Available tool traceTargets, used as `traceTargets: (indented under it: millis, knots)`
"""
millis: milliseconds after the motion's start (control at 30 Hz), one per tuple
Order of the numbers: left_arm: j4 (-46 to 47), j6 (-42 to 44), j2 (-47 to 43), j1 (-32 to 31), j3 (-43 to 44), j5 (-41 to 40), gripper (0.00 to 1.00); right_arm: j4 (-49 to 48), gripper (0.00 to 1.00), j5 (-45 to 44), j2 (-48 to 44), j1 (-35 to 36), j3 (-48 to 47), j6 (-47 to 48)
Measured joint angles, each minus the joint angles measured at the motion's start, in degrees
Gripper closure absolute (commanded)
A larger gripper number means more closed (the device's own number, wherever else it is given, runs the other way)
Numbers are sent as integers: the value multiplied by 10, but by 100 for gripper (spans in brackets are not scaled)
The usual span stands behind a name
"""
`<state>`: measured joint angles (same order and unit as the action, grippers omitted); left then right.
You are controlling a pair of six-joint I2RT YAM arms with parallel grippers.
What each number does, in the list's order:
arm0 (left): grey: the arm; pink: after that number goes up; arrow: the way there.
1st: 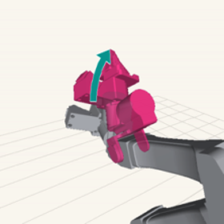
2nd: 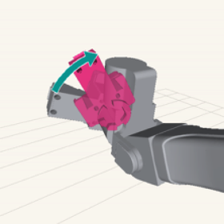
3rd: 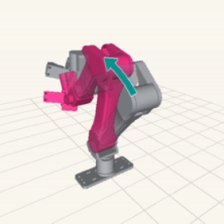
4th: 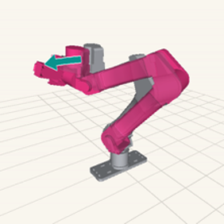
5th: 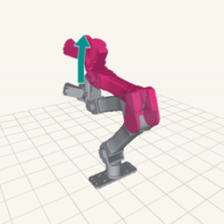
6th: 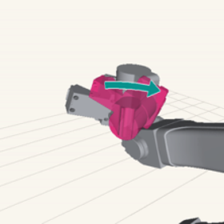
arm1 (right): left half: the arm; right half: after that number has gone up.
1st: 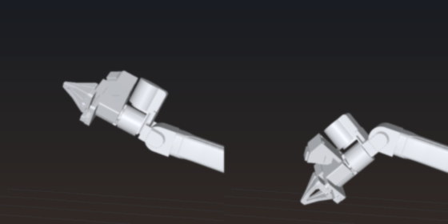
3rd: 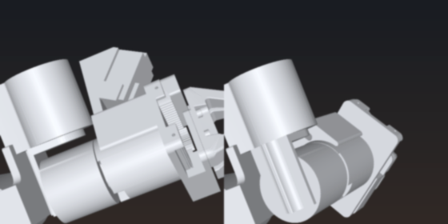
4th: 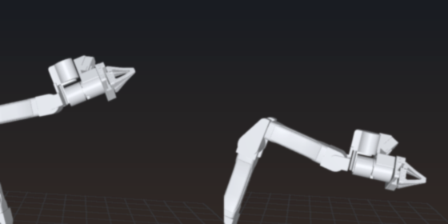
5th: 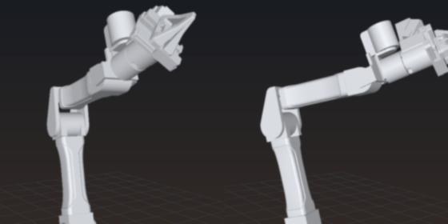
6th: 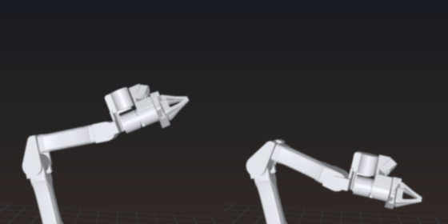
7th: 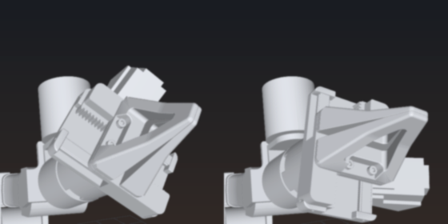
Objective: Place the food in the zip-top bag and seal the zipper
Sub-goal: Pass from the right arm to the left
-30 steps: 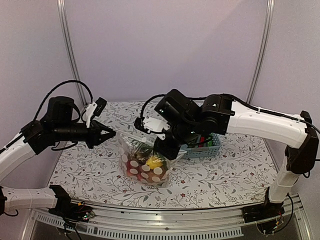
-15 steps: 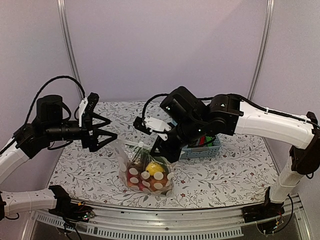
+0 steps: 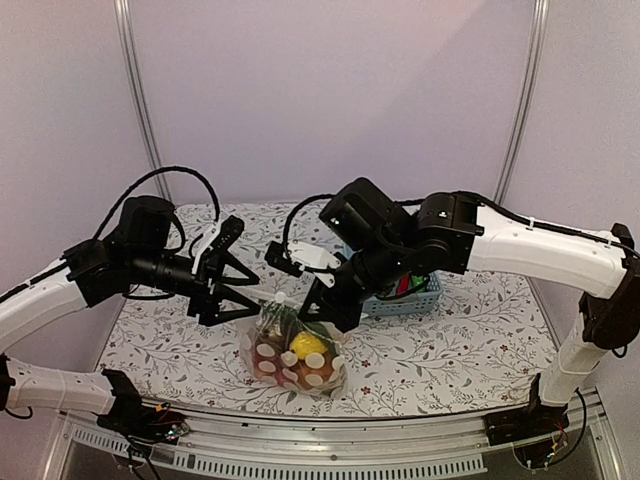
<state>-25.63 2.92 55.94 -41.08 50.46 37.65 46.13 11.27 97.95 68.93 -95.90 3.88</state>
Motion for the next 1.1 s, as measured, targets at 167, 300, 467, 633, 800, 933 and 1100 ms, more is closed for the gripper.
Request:
traceTargets:
  millis: [167,300,467,633,800,933,1100]
  knots:
    - [0,7,23,-9,0,8,34,-1,100,6,0,0,7,1]
    - [-1,11,35,-17,0,10,42,-1,100,9,0,0,12,2]
    - [-2,17,42,-25,0,10,53,-1,100,9,0,0,15,2]
    - [-3,18,50,-29,0,10,63,-4,100,9,0,0,15,3]
    - [-6,19,57,-33,0,9,82,-4,100,9,0,0,15,3]
    - [-10,22,57,-36,2,9,98,-6,100,8,0,-1,18,2]
    - [-13,19,57,-38,3,9,100,-9,78,3,0,-4,25,2]
